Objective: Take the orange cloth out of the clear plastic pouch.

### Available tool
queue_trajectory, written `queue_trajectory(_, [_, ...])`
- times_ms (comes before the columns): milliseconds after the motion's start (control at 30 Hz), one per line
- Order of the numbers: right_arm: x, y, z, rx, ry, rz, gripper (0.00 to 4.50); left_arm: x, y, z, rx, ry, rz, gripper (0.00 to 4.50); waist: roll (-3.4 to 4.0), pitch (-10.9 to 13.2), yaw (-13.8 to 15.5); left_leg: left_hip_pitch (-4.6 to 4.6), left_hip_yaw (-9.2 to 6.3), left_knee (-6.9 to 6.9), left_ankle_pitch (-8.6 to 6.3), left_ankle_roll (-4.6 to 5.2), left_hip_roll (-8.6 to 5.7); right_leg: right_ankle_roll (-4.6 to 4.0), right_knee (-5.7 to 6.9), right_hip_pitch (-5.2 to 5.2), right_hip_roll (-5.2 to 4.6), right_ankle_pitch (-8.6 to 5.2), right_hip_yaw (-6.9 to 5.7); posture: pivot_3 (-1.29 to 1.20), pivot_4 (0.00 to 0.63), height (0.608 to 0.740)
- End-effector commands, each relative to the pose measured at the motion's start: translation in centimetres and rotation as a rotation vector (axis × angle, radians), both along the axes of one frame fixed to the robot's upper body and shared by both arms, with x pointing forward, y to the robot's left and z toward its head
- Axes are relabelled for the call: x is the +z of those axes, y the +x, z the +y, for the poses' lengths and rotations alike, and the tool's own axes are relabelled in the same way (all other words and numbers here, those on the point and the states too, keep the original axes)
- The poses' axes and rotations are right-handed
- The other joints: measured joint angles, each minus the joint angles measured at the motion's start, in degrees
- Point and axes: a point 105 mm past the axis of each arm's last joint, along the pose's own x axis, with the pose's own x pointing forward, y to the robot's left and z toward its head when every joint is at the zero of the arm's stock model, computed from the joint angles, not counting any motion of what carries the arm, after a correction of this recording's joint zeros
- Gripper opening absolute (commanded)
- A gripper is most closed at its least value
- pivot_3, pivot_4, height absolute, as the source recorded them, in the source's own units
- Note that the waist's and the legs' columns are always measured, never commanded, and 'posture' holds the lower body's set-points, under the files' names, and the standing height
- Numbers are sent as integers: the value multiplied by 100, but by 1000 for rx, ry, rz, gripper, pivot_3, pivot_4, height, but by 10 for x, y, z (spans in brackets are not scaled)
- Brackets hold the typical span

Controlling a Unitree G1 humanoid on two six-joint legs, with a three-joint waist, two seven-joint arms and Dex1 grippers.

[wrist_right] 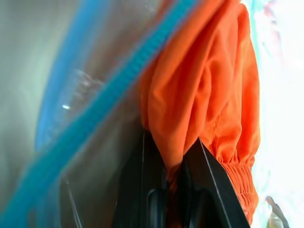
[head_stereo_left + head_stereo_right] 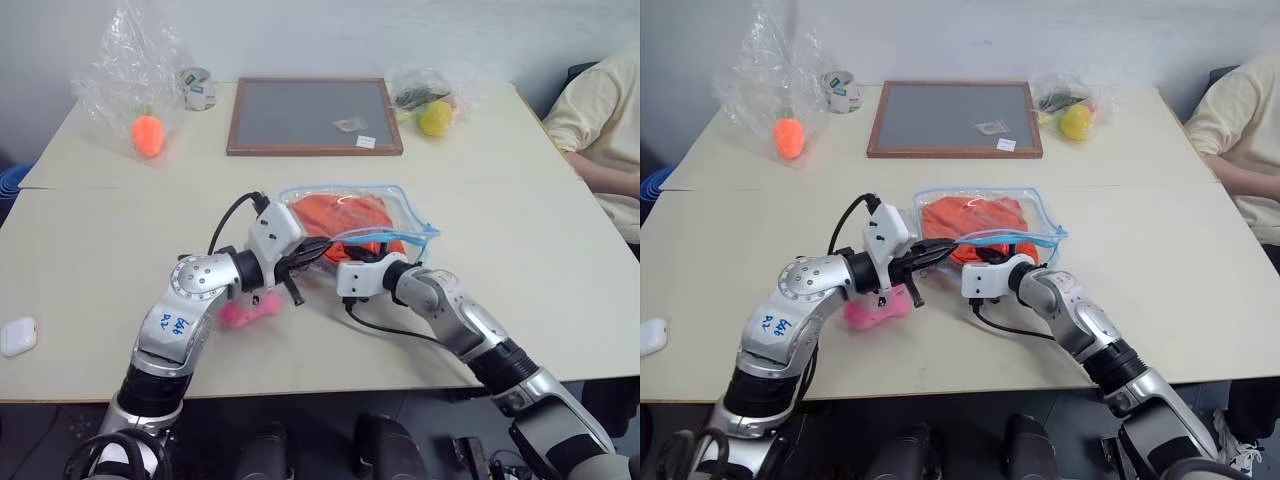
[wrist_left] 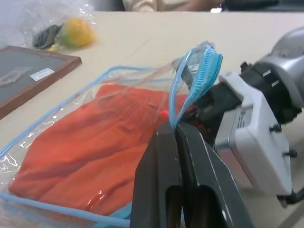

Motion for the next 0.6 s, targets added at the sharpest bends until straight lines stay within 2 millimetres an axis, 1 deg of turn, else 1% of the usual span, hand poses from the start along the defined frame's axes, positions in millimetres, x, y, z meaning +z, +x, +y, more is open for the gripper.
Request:
queue_trajectory(33, [-24, -9, -13, 35, -138, 55, 31, 26, 5, -4, 23, -114, -16, 0, 0, 0, 7, -1, -2, 0, 0, 0, -1, 0, -1, 0, -1, 0, -1, 0, 150, 740])
queue_trajectory(67, [-20, -11, -11, 66, -157, 36, 31, 26, 7, -5, 31, -126, -4, 0, 0, 0, 13, -2, -2, 0, 0, 1, -3, 0, -2, 0, -2, 0, -1, 0, 150, 740])
queue_trajectory(133, [-3, -17, -11, 134, -185, -13, 31, 22, 12, -7, 55, -109, 9, 0, 0, 0, 19, -6, -6, -1, 1, 2, -7, 1, -5, 0, -6, 0, -5, 0, 150, 740])
queue_trajectory(200, [13, -20, -12, 163, -181, -41, 31, 18, 16, -7, 72, -87, 14, 0, 0, 0, -12, -8, -5, -4, 0, 2, -8, 1, -10, -1, -6, 1, -5, 0, 150, 740])
queue_trajectory(267, [35, -29, -11, 215, -117, -8, 31, 12, 20, -7, 85, -62, 19, 0, 0, 1, -17, -9, -2, -7, 0, 2, -5, 1, -9, -5, -2, 1, -4, 0, 150, 740])
queue_trajectory(300, [41, -33, -11, 233, -94, 10, 31, 10, 21, -7, 88, -53, 18, 0, 1, 1, -16, -9, -2, -7, 1, 1, -2, 1, -10, -6, 2, 1, -5, 0, 150, 740])
queue_trajectory(367, [65, -45, -17, 262, -2, 92, 31, 4, 25, -5, 104, -26, 17, 0, 1, 1, -12, -9, -2, -7, 1, 0, 1, 1, -9, -6, 4, 1, -5, 0, 150, 740])
queue_trajectory(400, [73, -55, -20, 295, 39, 159, 31, 2, 27, -4, 114, -20, 20, 0, 2, 2, -8, -9, -1, -6, 1, 0, 0, 1, -9, -6, 5, 1, -4, 0, 150, 740])
queue_trajectory(433, [78, -66, -23, 330, 63, 226, 31, 0, 28, -3, 122, -18, 22, 0, 2, 2, -4, -10, -1, -6, 1, 1, -1, 1, -9, -7, 4, 1, -3, 0, 150, 740])
queue_trajectory(533, [92, -107, -44, 432, 114, 508, 31, -4, 31, 2, 141, 9, 17, 0, 3, 3, 64, -14, -9, -6, -2, 5, -2, 1, -16, -6, 1, 1, -10, 0, 150, 740])
queue_trajectory(567, [95, -116, -49, 444, 125, 576, 31, -6, 32, 3, 144, 17, 15, 0, 4, 4, 82, -14, -9, -6, -3, 7, -1, 1, -18, -5, 1, 1, -10, 0, 150, 740])
queue_trajectory(600, [104, -123, -58, 444, 159, 639, 31, -7, 32, 4, 141, 35, 6, 0, 3, 5, 92, -15, -9, -5, -6, 12, -2, 1, -18, -6, 0, 1, -9, 0, 150, 740])
